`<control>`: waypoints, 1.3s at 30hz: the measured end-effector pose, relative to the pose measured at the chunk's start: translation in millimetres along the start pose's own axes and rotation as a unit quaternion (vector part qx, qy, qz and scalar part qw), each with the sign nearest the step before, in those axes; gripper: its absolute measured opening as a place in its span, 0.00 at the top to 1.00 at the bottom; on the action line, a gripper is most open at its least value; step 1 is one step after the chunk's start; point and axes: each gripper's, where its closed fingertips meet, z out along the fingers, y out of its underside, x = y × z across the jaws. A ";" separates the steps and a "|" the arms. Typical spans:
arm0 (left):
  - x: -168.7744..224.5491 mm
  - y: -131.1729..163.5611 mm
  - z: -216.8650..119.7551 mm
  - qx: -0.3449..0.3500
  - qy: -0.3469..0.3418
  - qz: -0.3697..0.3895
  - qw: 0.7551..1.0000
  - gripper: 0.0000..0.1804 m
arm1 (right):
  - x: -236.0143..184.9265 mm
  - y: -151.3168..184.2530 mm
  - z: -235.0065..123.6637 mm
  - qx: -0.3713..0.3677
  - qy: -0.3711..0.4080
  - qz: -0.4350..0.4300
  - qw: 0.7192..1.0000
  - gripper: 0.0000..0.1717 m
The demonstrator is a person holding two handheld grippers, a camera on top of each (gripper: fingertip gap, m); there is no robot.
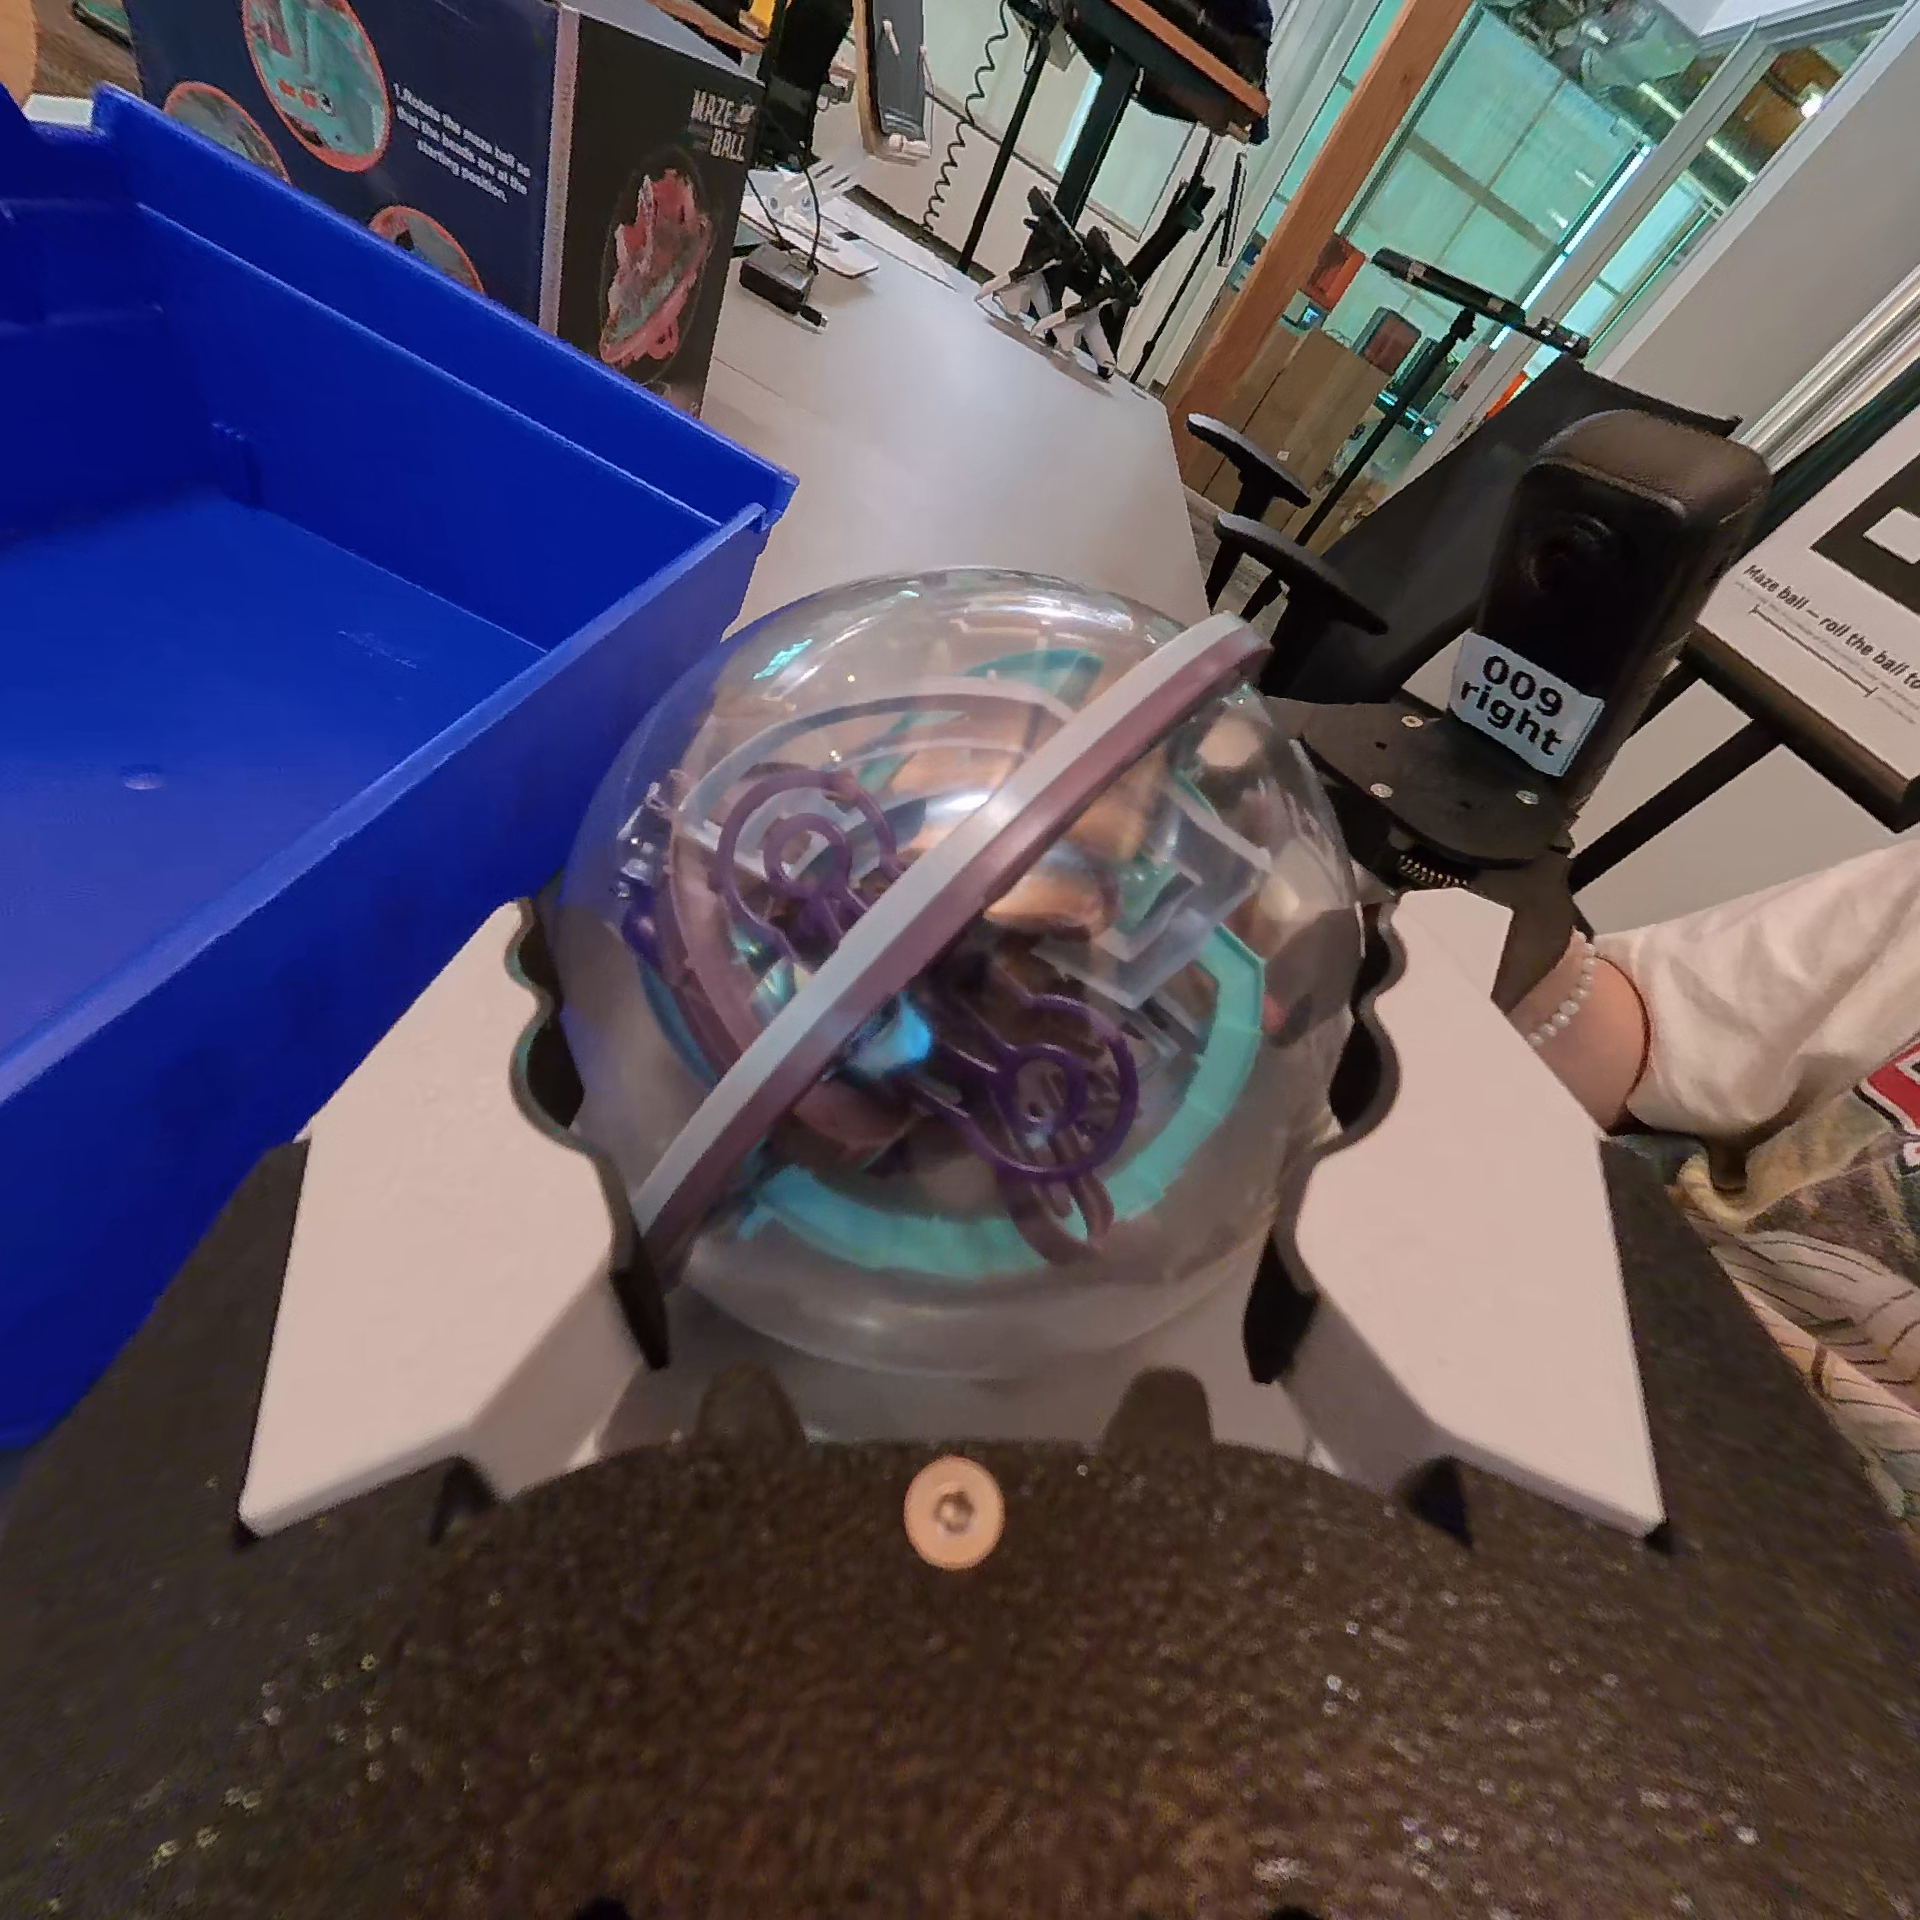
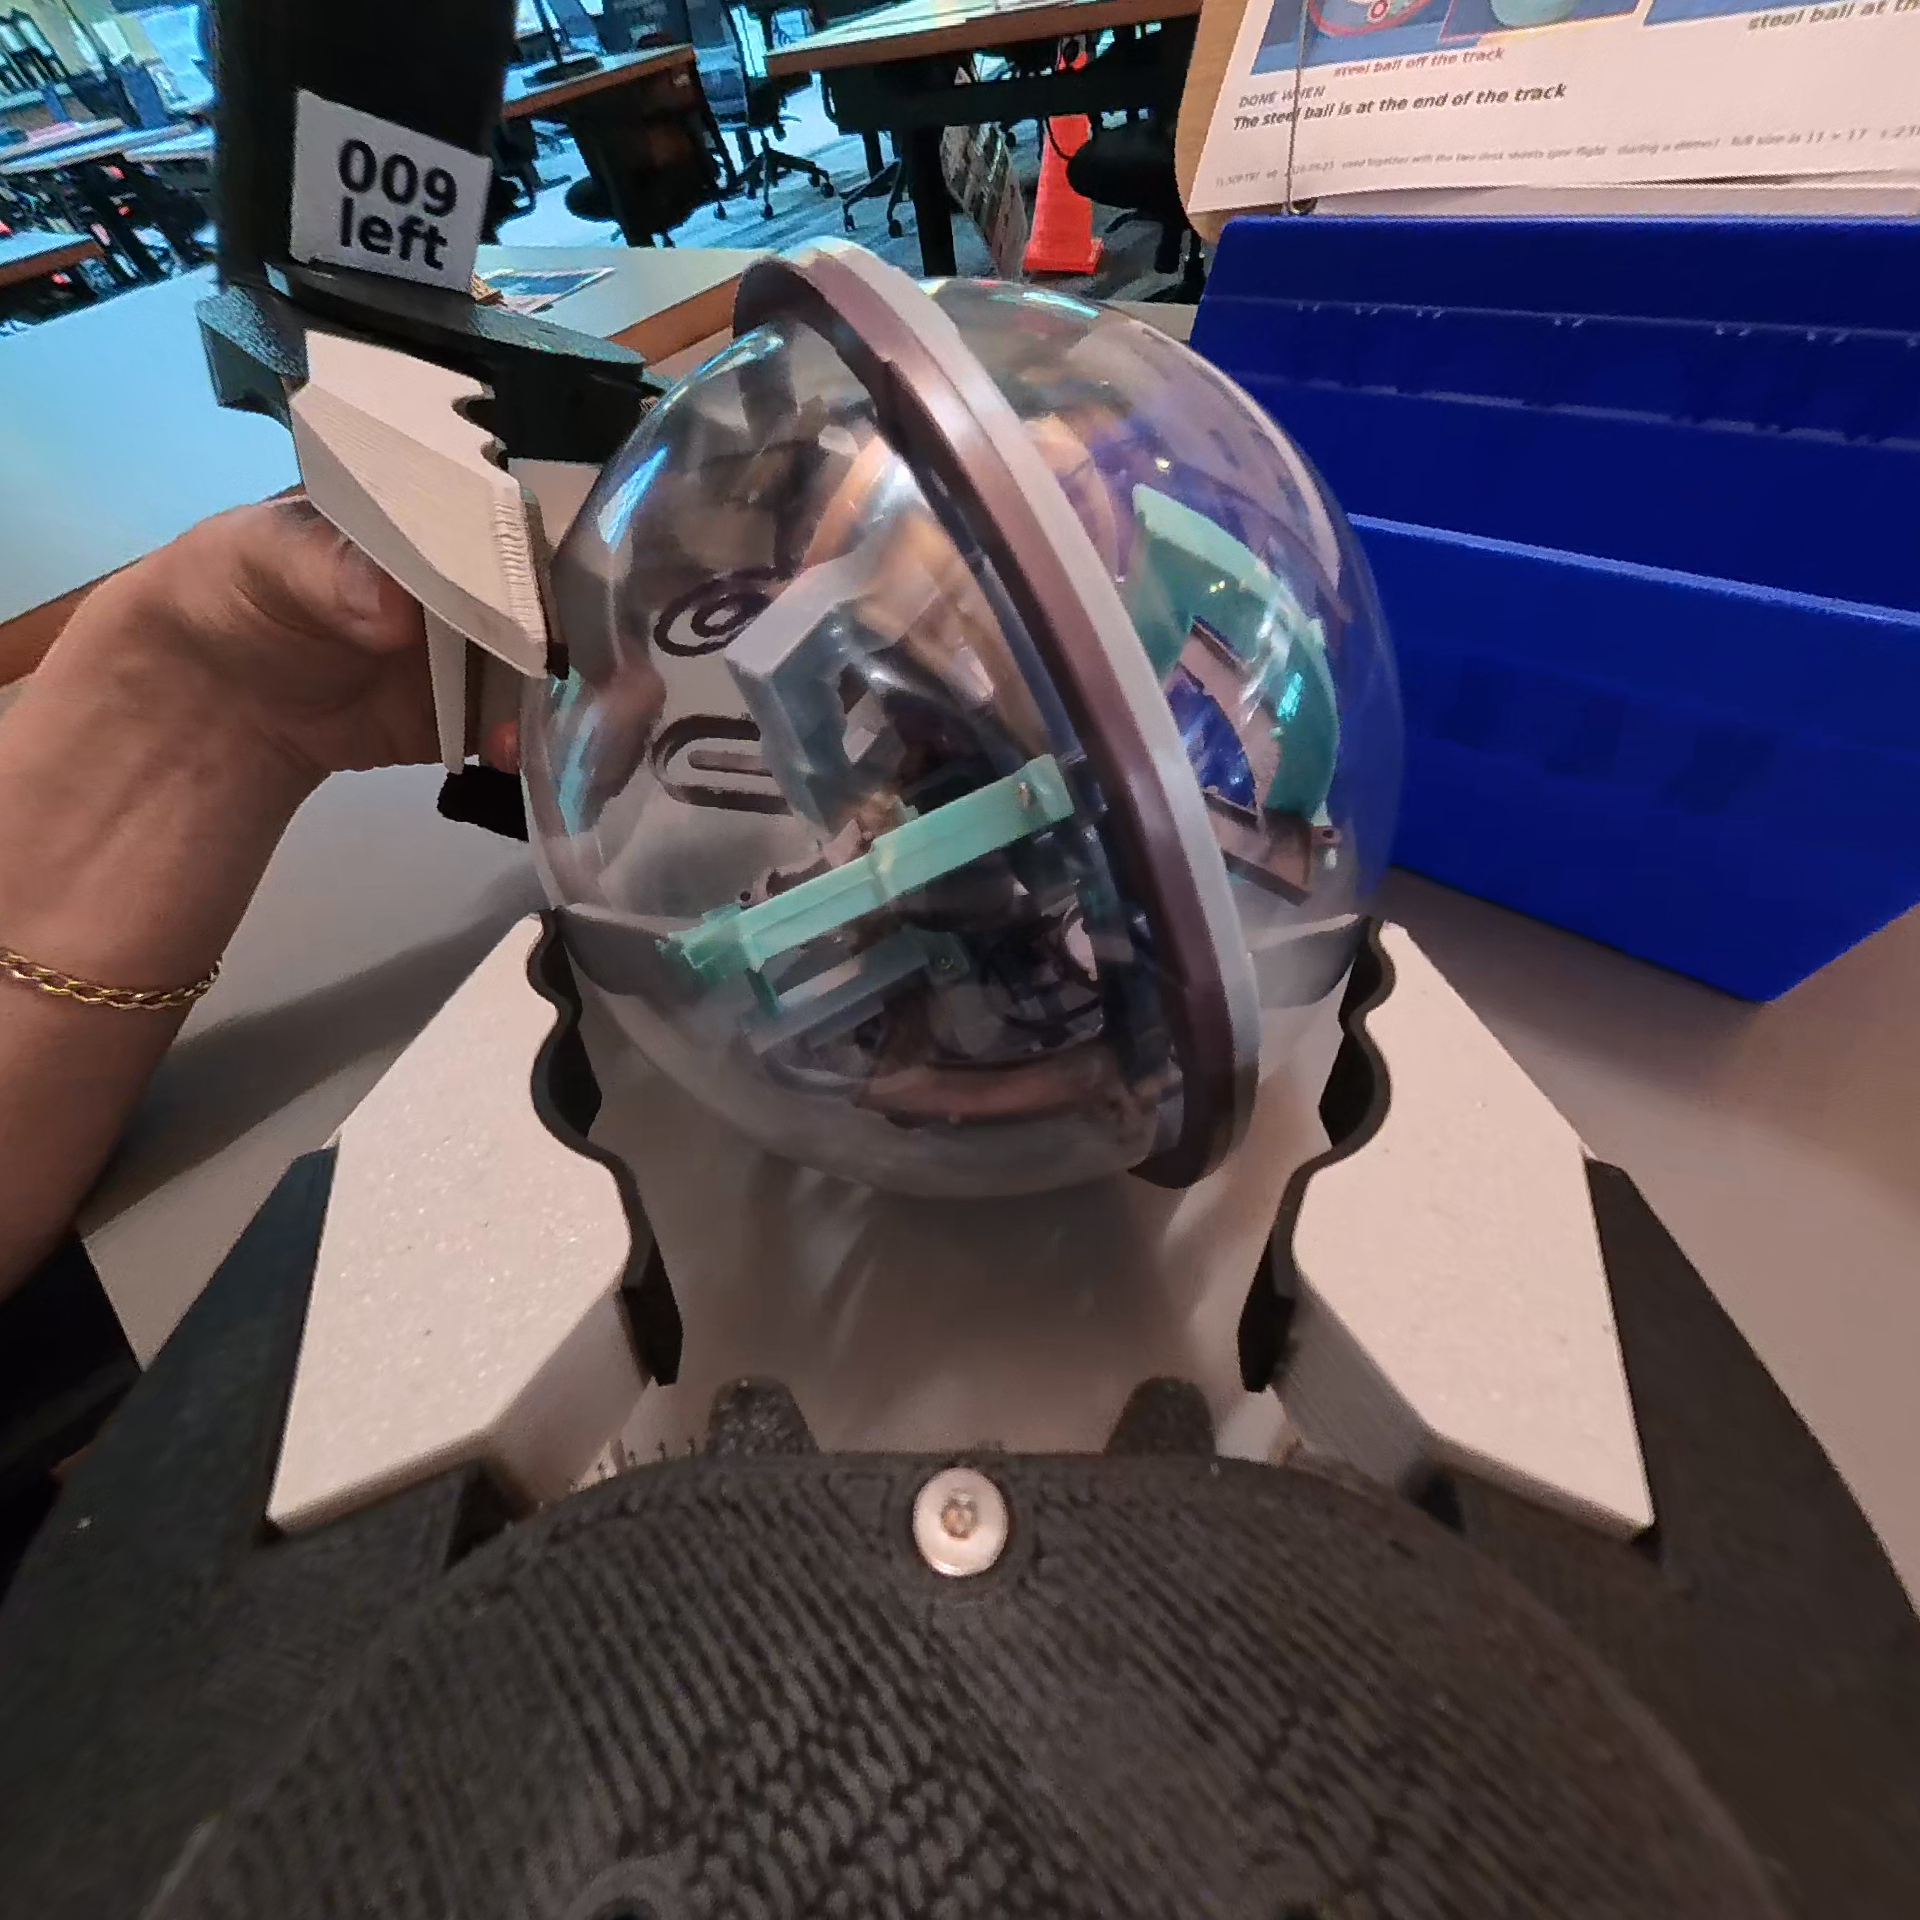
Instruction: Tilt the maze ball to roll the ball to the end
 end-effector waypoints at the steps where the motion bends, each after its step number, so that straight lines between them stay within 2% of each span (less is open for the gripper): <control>1: 0.0 0.4 -0.5 0.000 0.001 0.000 1.000 0.20 | -0.4 -0.1 0.2 0.000 0.001 -0.003 1.000 0.18; 6: 0.3 0.7 -1.1 0.000 0.005 0.003 1.000 0.20 | 0.1 5.1 -0.1 -0.018 0.005 -0.036 0.999 0.18; 17: 1.2 -0.2 -0.3 0.003 0.006 0.007 1.000 0.20 | 0.5 6.6 -0.9 -0.013 0.008 -0.041 0.999 0.19; 23: 10.2 -3.0 -2.5 0.004 0.002 0.088 0.996 0.20 | -3.1 27.3 -3.0 -0.044 0.005 -0.074 0.996 0.25; 28: 16.7 0.2 -2.4 -0.007 0.008 0.121 0.993 0.20 | -2.2 33.6 -8.1 -0.059 0.003 -0.110 0.992 0.28; 34: 30.3 6.2 2.6 -0.022 0.025 0.182 0.983 0.20 | 1.4 26.9 -5.6 -0.054 0.029 -0.232 0.971 0.15; 39: 31.3 5.1 7.2 -0.016 0.005 0.232 0.973 0.20 | 9.0 32.5 -3.2 -0.052 0.045 -0.238 0.969 0.16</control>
